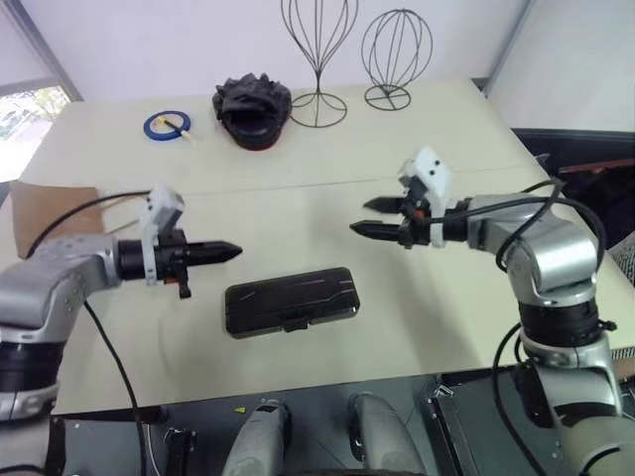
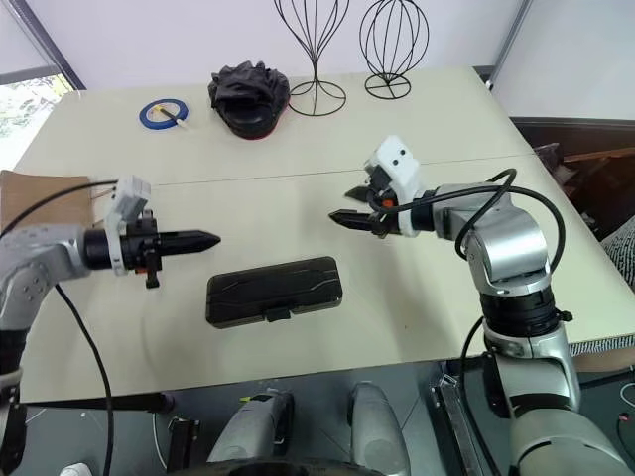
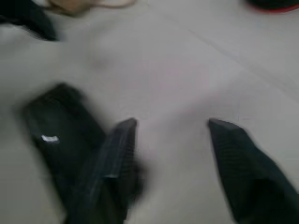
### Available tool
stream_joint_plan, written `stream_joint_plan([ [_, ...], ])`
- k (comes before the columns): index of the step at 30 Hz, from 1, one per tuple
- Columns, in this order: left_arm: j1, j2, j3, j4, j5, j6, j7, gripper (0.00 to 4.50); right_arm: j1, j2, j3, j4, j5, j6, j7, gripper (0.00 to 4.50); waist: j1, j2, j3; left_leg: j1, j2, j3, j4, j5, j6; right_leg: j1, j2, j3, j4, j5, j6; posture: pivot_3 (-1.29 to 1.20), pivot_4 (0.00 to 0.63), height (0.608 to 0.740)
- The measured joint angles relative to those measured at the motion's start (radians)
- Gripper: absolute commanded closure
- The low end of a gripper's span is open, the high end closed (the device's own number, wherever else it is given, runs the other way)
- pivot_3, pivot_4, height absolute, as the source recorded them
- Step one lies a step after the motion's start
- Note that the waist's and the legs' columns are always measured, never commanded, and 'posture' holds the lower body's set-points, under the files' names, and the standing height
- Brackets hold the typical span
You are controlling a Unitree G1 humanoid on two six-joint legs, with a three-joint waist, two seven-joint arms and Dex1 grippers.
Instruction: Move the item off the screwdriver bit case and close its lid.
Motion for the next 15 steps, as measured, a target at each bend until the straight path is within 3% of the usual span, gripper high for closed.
stream_joint_plan([
  [2, -0.046, -0.006, -0.04, 0.043, 0.027, -0.021, -0.023, 4.5, 0.003, 0.06, -0.041, -0.063, 0.072, 0.165, -0.029, 4.47, 0.005, 0.0, 0.0, 0.0, 0.0, 0.0, 0.0, 0.0, 0.0, 0.0, 0.0, 0.0, 0.0, 0.0, 0.0, 0.0, 0.15, 0.74],
  [6, -0.13, -0.061, -0.146, 0.138, 0.094, -0.08, -0.083, 4.5, 0.139, 0.147, -0.072, -0.114, 0.241, 0.316, -0.138, 4.47, 0.019, -0.001, -0.001, 0.0, 0.0, 0.001, 0.001, 0.0, 0.0, 0.0, 0.0, -0.001, 0.0, 0.0, 0.0, 0.0, 0.15, 0.74],
  [11, -0.186, -0.139, -0.264, 0.295, 0.204, -0.163, -0.143, 4.5, 0.333, 0.172, -0.012, -0.113, 0.499, 0.324, -0.333, 4.47, 0.015, -0.001, -0.001, 0.0, 0.0, 0.001, 0.001, 0.0, 0.0, 0.0, 0.0, 0.0, 0.0, 0.0, 0.0, 0.0, 0.15, 0.74],
  [15, -0.225, -0.197, -0.314, 0.389, 0.268, -0.222, -0.173, 4.5, 0.367, 0.216, 0.042, -0.078, 0.656, 0.324, -0.536, 4.47, 0.005, -0.001, -0.001, 0.0, 0.0, 0.001, 0.001, 0.0, 0.0, 0.0, 0.001, 0.0, 0.001, 0.0, 0.0, 0.0, 0.15, 0.74],
])
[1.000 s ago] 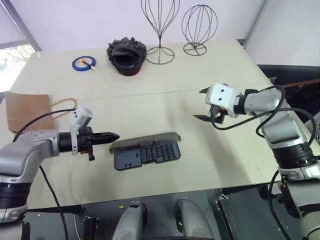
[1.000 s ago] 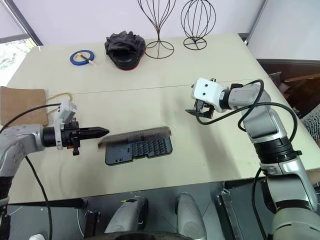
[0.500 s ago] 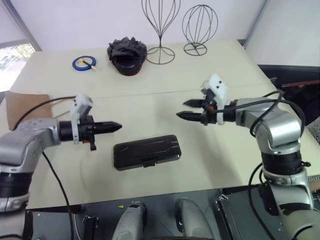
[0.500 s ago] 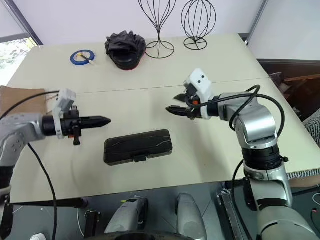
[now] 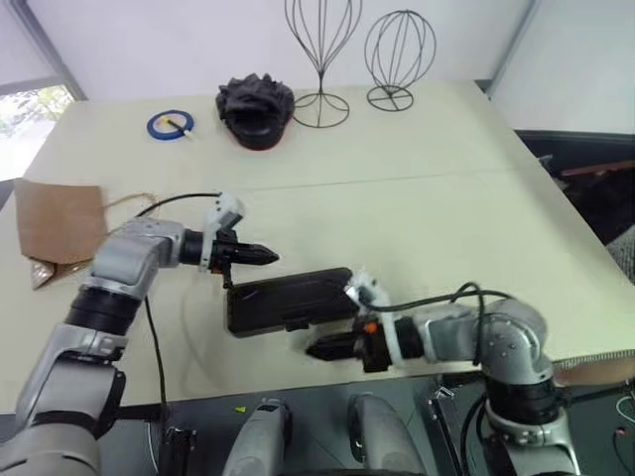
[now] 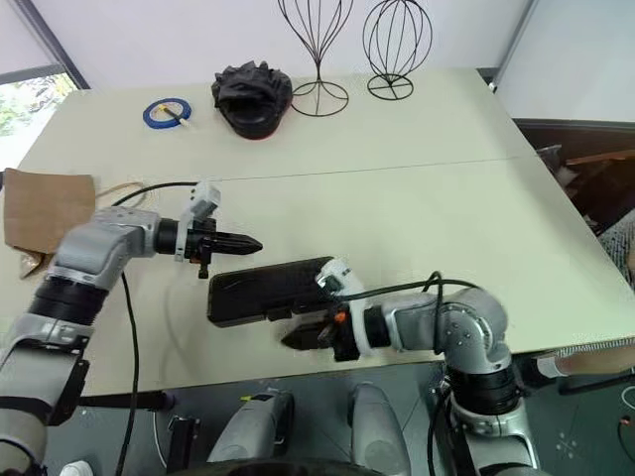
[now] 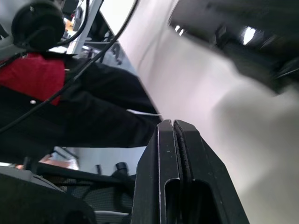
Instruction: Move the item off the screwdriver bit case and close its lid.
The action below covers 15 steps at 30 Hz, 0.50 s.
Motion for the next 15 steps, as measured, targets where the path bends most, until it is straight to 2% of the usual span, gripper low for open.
stream_joint_plan([
  [4, -0.039, -0.036, -0.011, 0.097, 0.064, -0.067, 0.0, 4.5, 0.012, 0.056, -0.004, 0.053, 0.131, 0.0, -0.2, 4.47, 0.006, 0.0, 0.0, 0.0, 0.0, 0.0, 0.0, 0.0, 0.0, 0.0, 0.0, 0.0, 0.0, 0.0, 0.0, 0.0, 0.15, 0.74],
  [8, -0.047, -0.081, -0.025, 0.182, 0.117, -0.128, 0.0, 4.5, 0.047, 0.161, -0.02, 0.111, 0.183, 0.0, -0.422, 4.47, 0.007, 0.0, 0.0, 0.0, 0.0, 0.0, 0.0, 0.0, 0.0, 0.0, 0.0, 0.0, 0.0, 0.0, 0.0, 0.0, 0.15, 0.74],
  [11, -0.059, -0.11, -0.027, 0.235, 0.15, -0.158, 0.0, 4.5, 0.061, 0.266, -0.087, 0.14, 0.226, 0.0, -0.585, 4.47, 0.006, -0.001, -0.001, 0.0, 0.0, -0.001, 0.0, 0.0, 0.0, 0.0, 0.001, 0.0, 0.0, 0.0, 0.0, 0.0, 0.15, 0.74],
  [15, -0.098, -0.155, -0.029, 0.303, 0.192, -0.213, 0.001, 4.5, 0.068, 0.333, -0.122, 0.148, 0.267, 0.0, -0.755, 4.47, 0.005, -0.001, -0.001, 0.001, 0.0, -0.001, 0.0, 0.0, 0.0, 0.0, 0.001, 0.0, 0.001, 0.0, 0.0, 0.0, 0.15, 0.74],
])
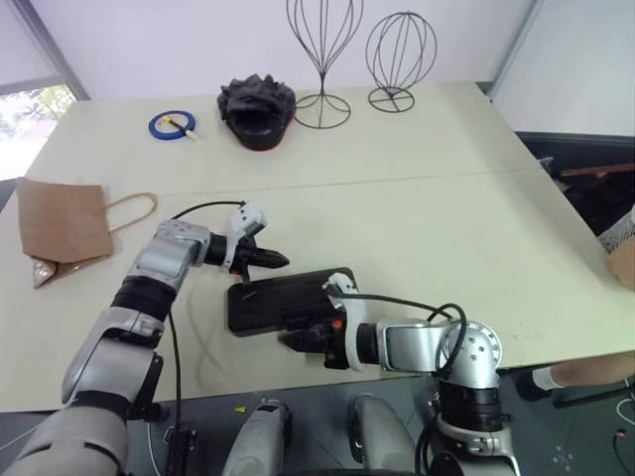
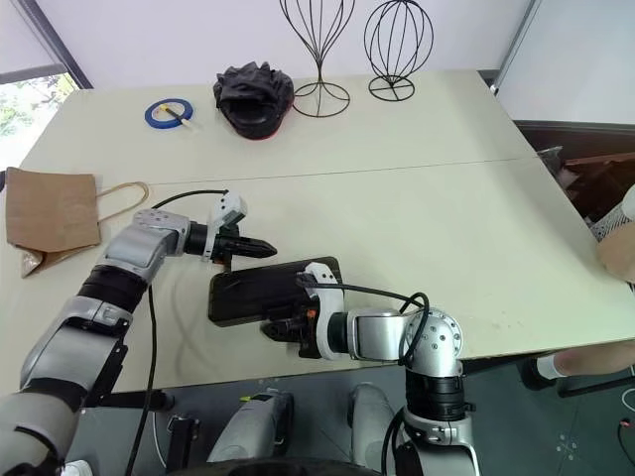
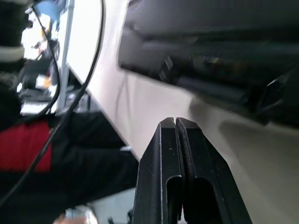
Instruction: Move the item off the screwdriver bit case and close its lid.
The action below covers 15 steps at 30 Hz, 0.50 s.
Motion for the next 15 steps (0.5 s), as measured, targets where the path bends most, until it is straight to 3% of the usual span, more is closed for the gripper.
stream_joint_plan([
  [10, -0.036, -0.08, -0.007, 0.088, 0.069, -0.07, -0.034, 4.5, 0.012, 0.004, 0.009, 0.013, 0.136, -0.055, -0.261, 4.47, 0.004, 0.0, 0.0, 0.0, -0.001, 0.0, 0.001, 0.0, 0.0, 0.001, -0.001, 0.0, 0.0, 0.0, 0.0, 0.0, 0.15, 0.74],
  [15, -0.024, -0.087, -0.029, 0.052, 0.079, -0.068, -0.082, 4.5, 0.017, -0.032, 0.077, -0.018, 0.112, -0.107, -0.278, 4.47, 0.0, 0.0, -0.001, 0.0, -0.001, 0.0, 0.001, 0.0, 0.001, 0.002, 0.0, 0.0, 0.0, 0.0, 0.001, 0.0, 0.15, 0.74],
])
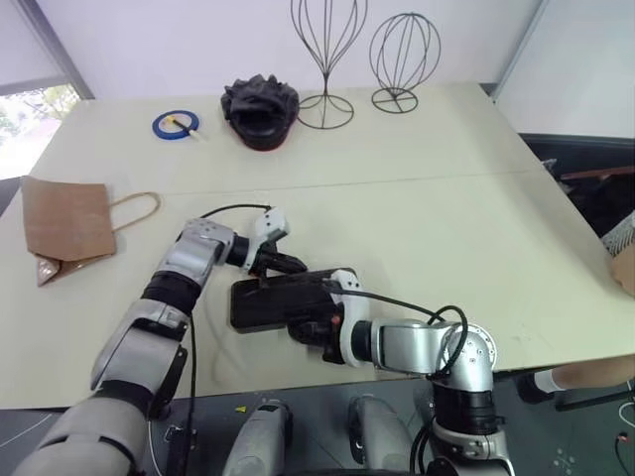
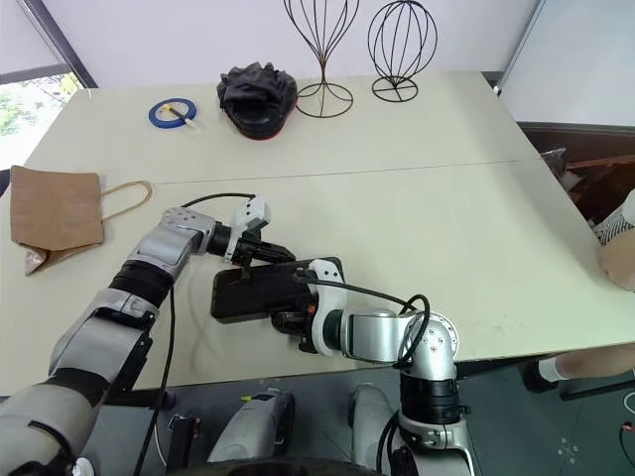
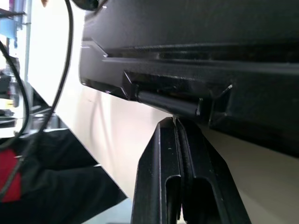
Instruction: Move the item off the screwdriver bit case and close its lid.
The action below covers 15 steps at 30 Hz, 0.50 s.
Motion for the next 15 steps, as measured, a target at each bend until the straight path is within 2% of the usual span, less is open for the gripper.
stream_joint_plan([
  [15, 0.065, 0.014, -0.006, -0.122, 0.045, -0.003, -0.003, 4.5, -0.028, -0.11, 0.161, -0.089, -0.181, -0.046, 0.174, 4.47, -0.003, 0.002, -0.01, 0.001, 0.0, 0.0, -0.001, -0.001, 0.002, 0.0, 0.0, 0.0, -0.001, -0.001, 0.0, 0.0, 0.15, 0.74],
])
